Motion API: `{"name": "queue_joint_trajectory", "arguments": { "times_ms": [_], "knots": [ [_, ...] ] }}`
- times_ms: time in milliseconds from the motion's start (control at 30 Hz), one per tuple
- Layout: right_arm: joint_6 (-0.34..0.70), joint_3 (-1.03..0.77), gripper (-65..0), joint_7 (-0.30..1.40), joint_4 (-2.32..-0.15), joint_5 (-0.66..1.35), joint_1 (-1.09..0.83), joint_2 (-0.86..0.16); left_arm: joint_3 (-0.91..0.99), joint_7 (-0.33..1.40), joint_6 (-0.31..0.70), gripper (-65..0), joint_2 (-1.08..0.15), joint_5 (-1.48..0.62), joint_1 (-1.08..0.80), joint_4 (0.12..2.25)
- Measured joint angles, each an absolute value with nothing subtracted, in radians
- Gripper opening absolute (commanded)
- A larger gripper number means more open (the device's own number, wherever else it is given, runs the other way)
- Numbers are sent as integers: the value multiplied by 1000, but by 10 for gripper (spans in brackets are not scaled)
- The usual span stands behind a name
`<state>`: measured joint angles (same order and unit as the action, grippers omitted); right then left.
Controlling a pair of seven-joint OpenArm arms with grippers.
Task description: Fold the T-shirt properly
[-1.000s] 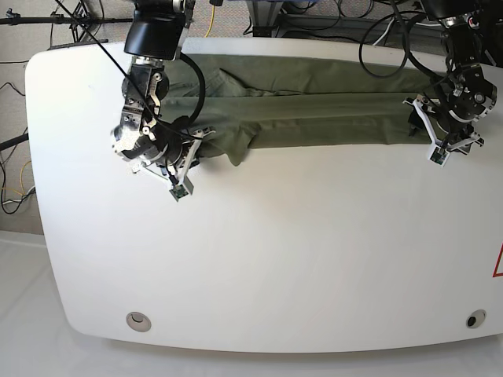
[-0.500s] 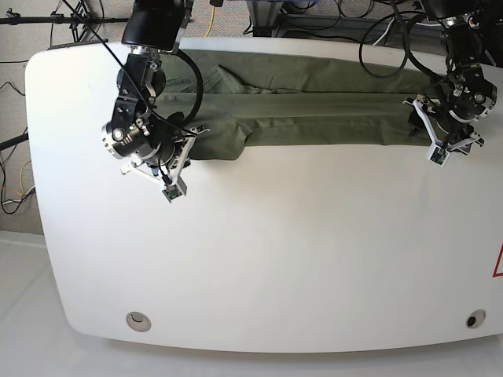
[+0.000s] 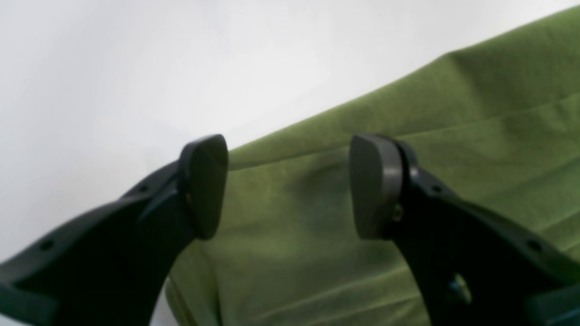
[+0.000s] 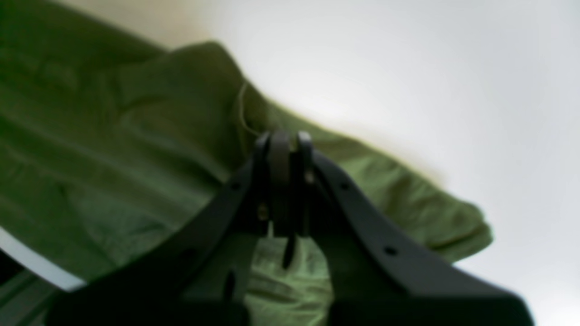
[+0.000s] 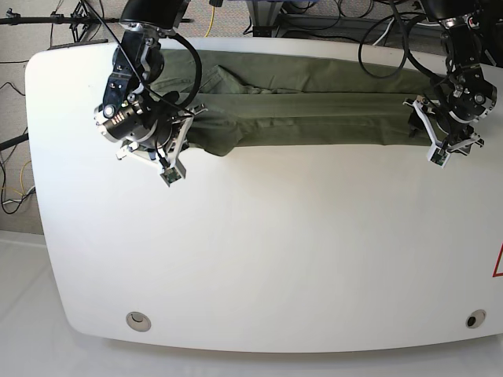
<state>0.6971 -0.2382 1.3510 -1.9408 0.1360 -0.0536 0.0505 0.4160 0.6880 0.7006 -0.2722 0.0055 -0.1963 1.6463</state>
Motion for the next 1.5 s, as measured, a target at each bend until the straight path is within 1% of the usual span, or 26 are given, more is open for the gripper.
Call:
{"name": "queue_joint_trajectory", "arguments": {
  "times_ms": [133,267,433,933,1500],
  "knots": [
    [697,-238,-648,1369,-1962,142,-67,49,416,688,701,-259,-272,6,-196,1646],
    [697,-241,-648,1361,-1992,200,-72,44,416,688,701,-259,-270,6,-194,1646],
    [697,-240,-647,1359,-2007,224,-87,44,415,688,700,-260,-270,6,-193,1646],
    [697,-236,-647,1362,-2064,299,-187,18,416,689,701,-259,-270,5,-187,1645],
    [697,-236,-636,1365,-2046,295,-248,-20,416,689,700,-259,-276,6,-185,1642]
  ]
}}
